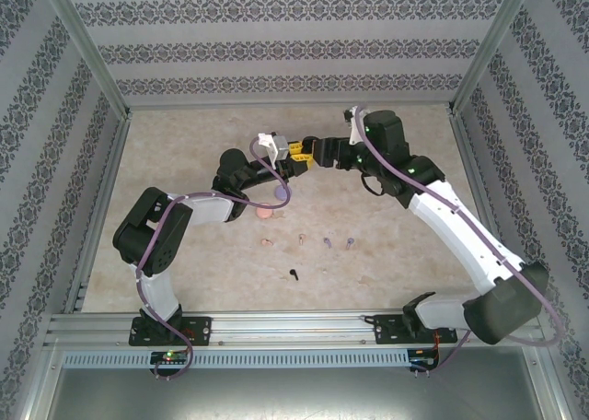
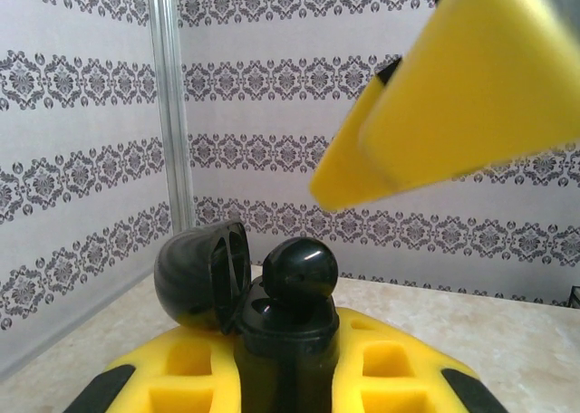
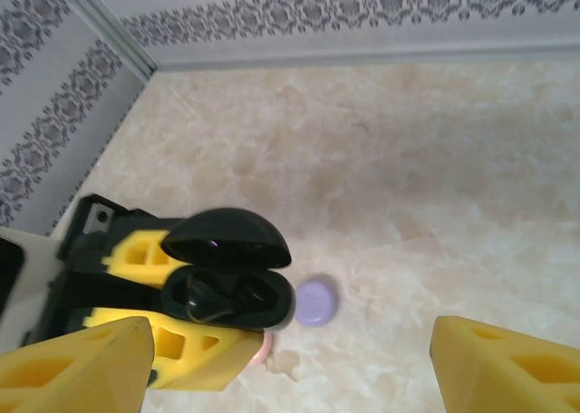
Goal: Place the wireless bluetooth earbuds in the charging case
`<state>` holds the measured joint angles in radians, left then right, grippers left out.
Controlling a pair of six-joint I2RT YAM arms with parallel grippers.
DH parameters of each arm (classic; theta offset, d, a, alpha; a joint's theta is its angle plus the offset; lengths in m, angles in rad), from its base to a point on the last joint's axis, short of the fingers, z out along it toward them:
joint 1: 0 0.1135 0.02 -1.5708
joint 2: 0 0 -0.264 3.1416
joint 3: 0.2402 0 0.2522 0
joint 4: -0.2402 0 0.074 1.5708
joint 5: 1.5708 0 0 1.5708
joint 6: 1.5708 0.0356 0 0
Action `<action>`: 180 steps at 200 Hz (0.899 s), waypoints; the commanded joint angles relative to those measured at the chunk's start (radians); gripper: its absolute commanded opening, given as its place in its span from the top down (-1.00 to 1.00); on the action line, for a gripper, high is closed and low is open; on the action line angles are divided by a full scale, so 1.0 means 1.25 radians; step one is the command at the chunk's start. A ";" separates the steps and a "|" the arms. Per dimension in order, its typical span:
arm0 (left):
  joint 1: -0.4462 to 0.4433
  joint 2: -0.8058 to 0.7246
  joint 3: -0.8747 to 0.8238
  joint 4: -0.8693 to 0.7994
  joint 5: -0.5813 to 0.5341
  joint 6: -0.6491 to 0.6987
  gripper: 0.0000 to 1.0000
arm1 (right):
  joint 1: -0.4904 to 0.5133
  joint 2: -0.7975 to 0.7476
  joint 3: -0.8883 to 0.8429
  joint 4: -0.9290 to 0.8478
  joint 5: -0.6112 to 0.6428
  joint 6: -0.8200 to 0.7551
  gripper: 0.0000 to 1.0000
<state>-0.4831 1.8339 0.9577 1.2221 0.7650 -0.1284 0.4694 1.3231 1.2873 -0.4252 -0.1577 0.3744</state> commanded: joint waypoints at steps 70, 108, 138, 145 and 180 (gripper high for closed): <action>-0.002 -0.019 -0.004 0.018 0.003 0.022 1.00 | 0.010 0.049 0.048 -0.013 -0.014 -0.026 -0.58; -0.001 -0.017 -0.001 0.018 0.005 0.020 1.00 | 0.010 0.065 0.057 -0.008 -0.023 -0.023 -0.57; -0.002 -0.012 0.002 0.023 0.008 0.015 1.00 | 0.008 0.078 0.062 -0.005 -0.018 -0.021 -0.55; -0.002 -0.012 0.003 0.024 0.007 0.014 1.00 | 0.006 0.080 0.062 -0.005 -0.015 -0.021 -0.55; -0.001 -0.013 0.002 0.027 0.004 0.013 1.00 | -0.010 0.076 0.057 -0.003 0.005 -0.002 -0.52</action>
<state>-0.4831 1.8339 0.9577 1.2186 0.7620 -0.1135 0.4683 1.4185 1.3399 -0.4370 -0.1764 0.3618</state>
